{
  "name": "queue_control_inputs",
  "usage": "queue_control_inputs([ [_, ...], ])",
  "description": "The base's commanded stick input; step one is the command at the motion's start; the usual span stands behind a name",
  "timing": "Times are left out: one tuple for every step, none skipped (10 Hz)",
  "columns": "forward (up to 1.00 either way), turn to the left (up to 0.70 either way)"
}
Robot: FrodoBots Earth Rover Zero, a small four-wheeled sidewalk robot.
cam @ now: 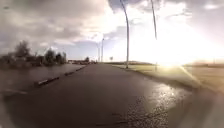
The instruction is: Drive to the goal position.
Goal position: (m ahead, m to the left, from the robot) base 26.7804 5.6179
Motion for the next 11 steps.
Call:
queue_control_inputs([
  [0.7, 0.0],
  [0.7, 0.0],
  [0.7, 0.0],
  [0.7, 0.0],
  [0.7, 0.0],
  [0.7, 0.0],
  [0.7, 0.0],
  [0.7, 0.0],
  [0.7, 0.0],
  [0.7, 0.0],
  [0.7, 0.0],
])
